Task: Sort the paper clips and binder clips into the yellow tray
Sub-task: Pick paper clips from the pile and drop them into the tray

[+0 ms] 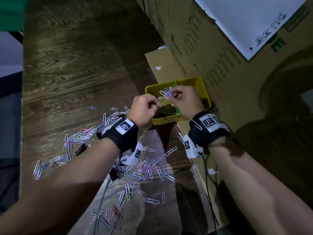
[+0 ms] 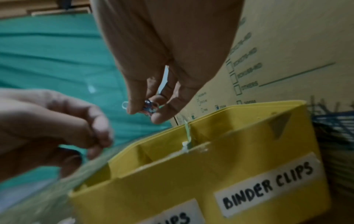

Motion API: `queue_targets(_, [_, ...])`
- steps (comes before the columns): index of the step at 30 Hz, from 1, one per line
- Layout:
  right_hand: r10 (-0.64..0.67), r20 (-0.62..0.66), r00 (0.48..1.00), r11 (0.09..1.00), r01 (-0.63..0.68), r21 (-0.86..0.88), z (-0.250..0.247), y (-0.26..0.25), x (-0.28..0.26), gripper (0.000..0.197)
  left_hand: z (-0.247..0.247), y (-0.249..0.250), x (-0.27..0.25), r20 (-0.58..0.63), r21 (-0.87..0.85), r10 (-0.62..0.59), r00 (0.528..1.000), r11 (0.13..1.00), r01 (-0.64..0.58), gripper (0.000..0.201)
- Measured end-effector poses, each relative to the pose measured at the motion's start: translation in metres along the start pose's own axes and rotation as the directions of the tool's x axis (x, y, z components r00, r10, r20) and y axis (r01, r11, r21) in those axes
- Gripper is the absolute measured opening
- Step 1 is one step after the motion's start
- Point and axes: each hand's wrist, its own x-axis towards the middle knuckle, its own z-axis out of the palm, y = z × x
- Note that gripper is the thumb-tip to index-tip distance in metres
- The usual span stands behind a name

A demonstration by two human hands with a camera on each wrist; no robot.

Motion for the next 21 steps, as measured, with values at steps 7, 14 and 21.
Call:
queue_targets(7, [0.020, 0.276, 0.961, 0.928, 0.085, -0.363, 0.022, -0.002, -0.001, 0.041, 0.043, -0.033, -0.058, 0.119, 0.170, -0.085, 0.989, 0.983, 0.064, 0.024])
queue_targets(14, [-0.245, 0.242, 0.939, 0.960, 0.270, -0.076, 0.027, 0.002, -0.071, 0.012, 0.072, -0.044, -0.087, 0.541, 0.505, -0.172, 0.823, 0.849, -0.155, 0.073])
queue_targets(21, [0.144, 0.492, 0.858, 0.906, 0.087, -0.415, 0.049, 0.077, -0.161, 0.090, 0.071, -0.049, -0.155, 0.631, 0.438, -0.001, 0.776, 0.826, -0.355, 0.045])
